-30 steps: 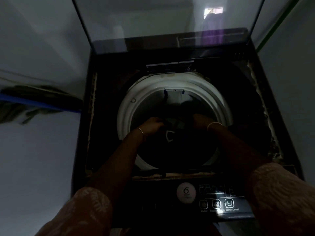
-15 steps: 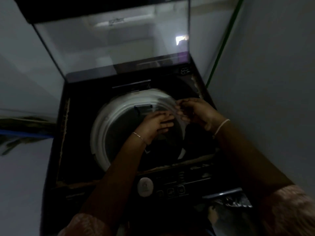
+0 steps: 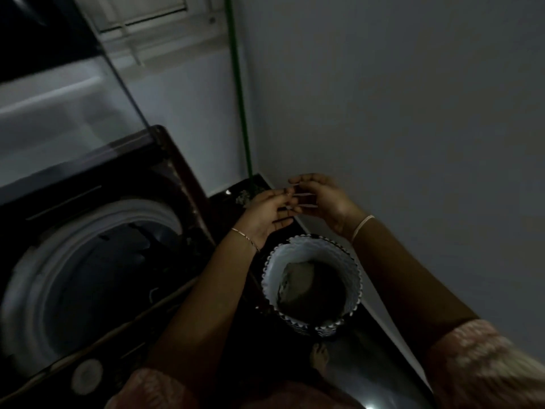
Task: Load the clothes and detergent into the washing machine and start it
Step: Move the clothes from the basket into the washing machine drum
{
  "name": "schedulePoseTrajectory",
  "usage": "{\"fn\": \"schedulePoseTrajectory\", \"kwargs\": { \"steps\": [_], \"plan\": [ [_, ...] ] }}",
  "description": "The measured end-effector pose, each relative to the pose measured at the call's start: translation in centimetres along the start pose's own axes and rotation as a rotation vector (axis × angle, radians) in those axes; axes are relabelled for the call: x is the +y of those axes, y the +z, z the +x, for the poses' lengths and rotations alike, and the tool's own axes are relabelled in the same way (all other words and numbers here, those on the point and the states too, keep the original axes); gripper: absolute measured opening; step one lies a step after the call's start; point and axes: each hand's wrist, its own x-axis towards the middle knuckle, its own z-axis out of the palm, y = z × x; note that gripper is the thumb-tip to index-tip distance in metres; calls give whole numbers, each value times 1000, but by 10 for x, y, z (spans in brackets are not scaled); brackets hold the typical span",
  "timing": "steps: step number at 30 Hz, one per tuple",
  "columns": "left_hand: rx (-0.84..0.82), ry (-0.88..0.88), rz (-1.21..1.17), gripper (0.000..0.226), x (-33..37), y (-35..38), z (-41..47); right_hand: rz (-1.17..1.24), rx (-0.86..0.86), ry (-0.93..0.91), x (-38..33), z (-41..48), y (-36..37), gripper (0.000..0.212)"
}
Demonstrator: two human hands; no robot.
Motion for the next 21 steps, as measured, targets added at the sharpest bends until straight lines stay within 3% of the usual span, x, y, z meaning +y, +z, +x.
{"fn": "schedulePoseTrajectory", "kwargs": {
  "steps": [7, 16, 21],
  "plan": [
    [-23, -194, -13, 29, -41, 54, 25, 47, 151, 197, 43, -8, -89, 18],
    [27, -386, -18, 25, -104, 53, 96, 48, 316, 434, 124, 15, -147, 8],
    [132, -522, 16, 25, -181, 36, 160, -28, 389, 537, 208, 62, -161, 23]
  ]
}}
